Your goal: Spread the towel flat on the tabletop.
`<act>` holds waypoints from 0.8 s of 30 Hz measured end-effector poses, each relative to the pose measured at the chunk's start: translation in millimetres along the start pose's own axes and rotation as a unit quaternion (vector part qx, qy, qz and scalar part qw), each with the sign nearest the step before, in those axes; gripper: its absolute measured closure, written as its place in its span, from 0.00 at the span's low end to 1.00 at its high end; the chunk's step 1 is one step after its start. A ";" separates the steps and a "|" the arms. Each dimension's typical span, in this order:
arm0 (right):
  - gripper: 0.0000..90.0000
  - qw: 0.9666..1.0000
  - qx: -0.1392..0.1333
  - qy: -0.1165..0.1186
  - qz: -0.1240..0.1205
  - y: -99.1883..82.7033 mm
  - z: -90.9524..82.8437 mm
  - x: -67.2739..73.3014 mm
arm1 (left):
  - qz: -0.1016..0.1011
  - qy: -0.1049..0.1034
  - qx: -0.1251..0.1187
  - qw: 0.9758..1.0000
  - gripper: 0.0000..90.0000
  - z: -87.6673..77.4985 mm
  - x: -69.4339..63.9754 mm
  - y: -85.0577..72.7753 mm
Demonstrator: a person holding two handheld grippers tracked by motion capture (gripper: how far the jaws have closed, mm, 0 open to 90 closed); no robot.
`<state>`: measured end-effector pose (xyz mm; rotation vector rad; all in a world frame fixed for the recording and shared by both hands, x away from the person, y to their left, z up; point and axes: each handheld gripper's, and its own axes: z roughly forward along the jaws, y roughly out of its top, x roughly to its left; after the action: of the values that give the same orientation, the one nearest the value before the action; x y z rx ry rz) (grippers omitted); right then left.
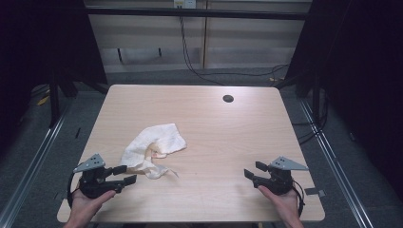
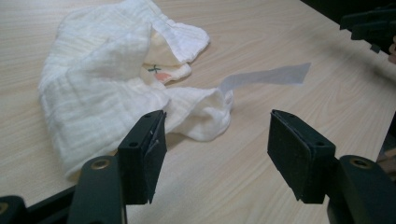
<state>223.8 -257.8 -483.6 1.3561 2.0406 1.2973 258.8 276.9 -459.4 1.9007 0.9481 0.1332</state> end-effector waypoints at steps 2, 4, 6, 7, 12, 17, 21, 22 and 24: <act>0.43 1.000 0.004 0.006 0.004 0.0 1.3 -1.3 | 0.002 -0.004 0.000 1.000 0.41 0.4 0.2 0.2; 0.42 1.000 0.008 0.004 0.004 0.0 2.2 -1.2 | 0.007 -0.007 0.001 1.000 0.41 1.0 -0.9 0.8; 0.41 1.000 0.004 0.007 0.007 0.3 1.3 -1.3 | 0.010 -0.007 0.004 1.000 0.41 2.0 -2.2 2.0; 0.40 1.000 0.005 0.003 0.006 0.6 0.6 -0.9 | 0.013 -0.003 0.006 1.000 0.41 2.7 -2.7 2.5; 0.39 1.000 0.008 0.005 0.006 0.3 -1.5 -2.3 | 0.024 0.001 0.016 1.000 0.41 6.4 -5.6 6.9; 0.39 1.000 0.017 0.016 0.001 0.7 -1.2 0.2 | 0.033 -0.011 0.029 0.999 0.41 15.2 -6.8 19.9; 0.41 0.999 0.022 0.027 -0.006 2.1 -1.2 4.1 | 0.041 -0.009 0.026 0.999 0.39 18.1 -6.2 29.3; 0.41 0.999 0.020 0.027 -0.009 3.0 -2.0 5.5 | 0.045 -0.011 0.025 0.999 0.39 17.3 -5.1 31.8; 0.41 0.999 0.016 0.028 -0.012 4.4 -4.1 8.5 | 0.043 -0.012 0.023 0.999 0.38 16.7 -4.3 34.3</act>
<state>219.2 -251.9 -476.3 1.3185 2.1175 1.3107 282.6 254.4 -439.5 1.9819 0.8593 0.1407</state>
